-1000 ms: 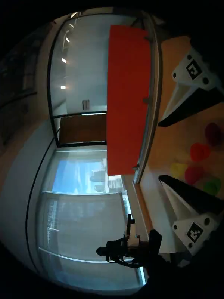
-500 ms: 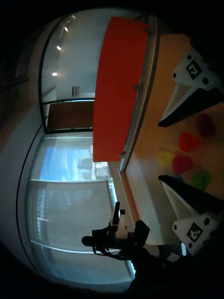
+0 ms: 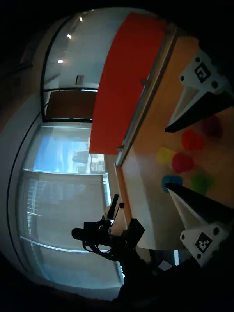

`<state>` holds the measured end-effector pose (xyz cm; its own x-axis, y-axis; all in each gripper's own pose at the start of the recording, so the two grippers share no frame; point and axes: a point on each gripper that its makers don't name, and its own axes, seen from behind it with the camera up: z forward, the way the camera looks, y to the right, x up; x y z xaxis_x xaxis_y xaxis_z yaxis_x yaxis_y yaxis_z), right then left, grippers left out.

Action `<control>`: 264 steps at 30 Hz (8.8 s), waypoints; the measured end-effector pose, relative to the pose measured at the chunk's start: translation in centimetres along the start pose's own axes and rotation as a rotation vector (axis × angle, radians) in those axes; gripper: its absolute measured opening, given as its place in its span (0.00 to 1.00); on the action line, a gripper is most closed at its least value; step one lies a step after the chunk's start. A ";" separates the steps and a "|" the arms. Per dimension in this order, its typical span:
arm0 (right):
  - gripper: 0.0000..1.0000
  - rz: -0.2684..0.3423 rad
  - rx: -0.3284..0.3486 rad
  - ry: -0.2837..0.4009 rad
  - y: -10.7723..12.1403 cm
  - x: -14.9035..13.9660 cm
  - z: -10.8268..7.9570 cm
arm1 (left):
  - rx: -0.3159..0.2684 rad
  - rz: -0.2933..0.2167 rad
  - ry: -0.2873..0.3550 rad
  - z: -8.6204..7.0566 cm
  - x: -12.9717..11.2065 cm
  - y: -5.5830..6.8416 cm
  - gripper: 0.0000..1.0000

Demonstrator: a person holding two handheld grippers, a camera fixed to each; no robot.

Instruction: Pour water

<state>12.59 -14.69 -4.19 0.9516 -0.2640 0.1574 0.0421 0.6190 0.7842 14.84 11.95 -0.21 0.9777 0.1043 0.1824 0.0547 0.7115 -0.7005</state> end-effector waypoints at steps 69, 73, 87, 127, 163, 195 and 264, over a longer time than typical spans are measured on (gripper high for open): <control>1.00 -0.010 0.178 -0.300 -6.4 -17.9 5.8 | -0.073 0.054 -0.265 4.7 -13.5 1.7 0.89; 1.00 -0.012 0.192 -0.313 -6.9 -18.9 6.6 | -0.072 0.058 -0.265 4.7 -13.4 1.7 0.89; 1.00 -0.012 0.213 -0.322 -8.4 -20.4 9.7 | -0.070 0.057 -0.269 4.5 -13.8 1.7 0.89; 0.90 -0.020 0.198 -0.256 -6.8 -17.2 9.0 | -0.081 0.073 -0.338 4.8 -16.9 1.2 0.89; 0.90 -0.036 0.164 -0.221 -4.8 -14.0 7.3 | -0.108 0.106 -0.475 8.5 -22.0 1.5 0.89; 0.90 -0.034 0.147 -0.217 -4.3 -14.2 6.7 | -0.087 0.072 -0.452 10.5 -21.6 1.2 0.84; 0.94 -0.079 0.106 0.033 -2.9 -4.8 6.5 | -0.062 0.119 -0.056 7.7 -2.2 3.7 0.84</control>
<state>5.89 -19.98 -3.33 0.9562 -0.2831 0.0742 0.0863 0.5150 0.8528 11.34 19.72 2.13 0.9654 0.2248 0.1323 -0.0465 0.6475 -0.7606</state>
